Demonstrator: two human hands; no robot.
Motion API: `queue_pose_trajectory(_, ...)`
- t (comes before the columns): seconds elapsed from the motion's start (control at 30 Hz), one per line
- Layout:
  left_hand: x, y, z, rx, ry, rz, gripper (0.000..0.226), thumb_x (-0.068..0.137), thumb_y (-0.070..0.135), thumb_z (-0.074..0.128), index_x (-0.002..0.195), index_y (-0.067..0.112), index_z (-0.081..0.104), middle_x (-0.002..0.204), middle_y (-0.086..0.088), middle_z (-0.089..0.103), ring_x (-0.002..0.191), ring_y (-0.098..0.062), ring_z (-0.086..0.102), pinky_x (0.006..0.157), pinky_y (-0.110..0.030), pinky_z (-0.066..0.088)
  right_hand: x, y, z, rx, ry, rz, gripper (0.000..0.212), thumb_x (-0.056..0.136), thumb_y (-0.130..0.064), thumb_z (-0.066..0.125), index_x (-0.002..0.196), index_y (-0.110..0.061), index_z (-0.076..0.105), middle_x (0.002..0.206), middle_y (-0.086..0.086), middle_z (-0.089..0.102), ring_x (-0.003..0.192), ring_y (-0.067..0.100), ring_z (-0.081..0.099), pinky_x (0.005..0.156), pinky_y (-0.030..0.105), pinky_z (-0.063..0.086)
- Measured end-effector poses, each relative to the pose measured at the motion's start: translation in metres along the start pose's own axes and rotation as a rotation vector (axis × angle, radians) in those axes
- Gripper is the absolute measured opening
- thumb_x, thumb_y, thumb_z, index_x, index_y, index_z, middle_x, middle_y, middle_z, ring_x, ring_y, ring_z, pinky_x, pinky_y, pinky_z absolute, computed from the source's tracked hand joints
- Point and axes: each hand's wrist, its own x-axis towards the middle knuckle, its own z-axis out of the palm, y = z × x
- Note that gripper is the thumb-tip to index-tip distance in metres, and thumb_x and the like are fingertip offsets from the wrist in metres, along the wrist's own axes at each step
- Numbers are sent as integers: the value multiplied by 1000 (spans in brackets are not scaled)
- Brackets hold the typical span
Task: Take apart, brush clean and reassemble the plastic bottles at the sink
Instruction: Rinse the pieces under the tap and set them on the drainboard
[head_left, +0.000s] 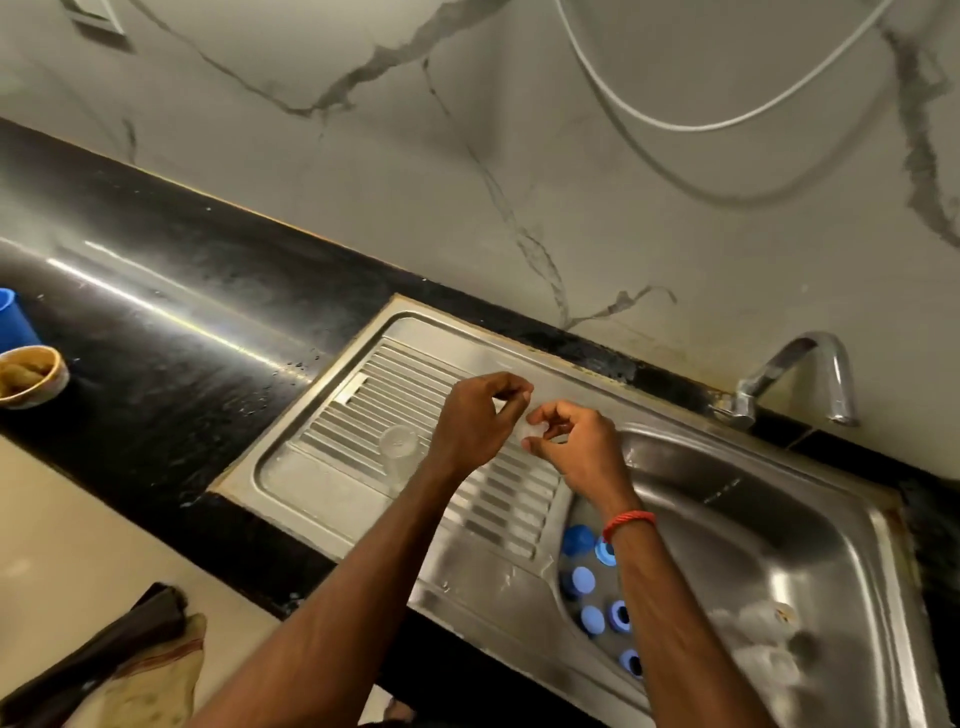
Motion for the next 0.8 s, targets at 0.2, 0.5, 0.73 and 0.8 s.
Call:
queue_pose_trajectory(0.2, 0, -33, -47, 62, 81, 4, 17, 96, 23, 68, 109, 15, 76, 106, 1, 76, 94, -10, 69, 78, -23, 55, 7, -9, 54, 9, -139, 16, 33, 78, -10, 82, 108, -21, 73, 97, -9, 70, 86, 2, 64, 71, 8, 48)
queue_pose_trajectory(0.5, 0, -70, -79, 83, 132, -48, 14, 95, 21, 70, 105, 16, 77, 103, 3, 76, 93, -8, 68, 77, -25, 53, 11, -5, 104, -18, -249, 84, 26, 75, -1, 82, 97, -13, 75, 78, -10, 67, 68, -2, 64, 67, 9, 52)
queue_pose_trajectory(0.73, 4, -86, -85, 74, 129, -66, 13, 94, 23, 70, 103, 18, 78, 102, 7, 76, 93, -7, 68, 77, -30, 55, 8, 12, 130, -154, -308, 40, 31, 74, -1, 82, 100, -16, 74, 84, -10, 66, 70, 0, 60, 68, 7, 49)
queue_pose_trajectory(0.8, 5, -85, -85, 65, 129, -57, 13, 94, 21, 71, 103, 16, 78, 101, 5, 76, 92, -8, 68, 76, -26, 52, 6, 18, 133, -150, -307, 35, 28, 76, -2, 80, 100, -16, 74, 87, -7, 70, 72, 2, 63, 69, 10, 52)
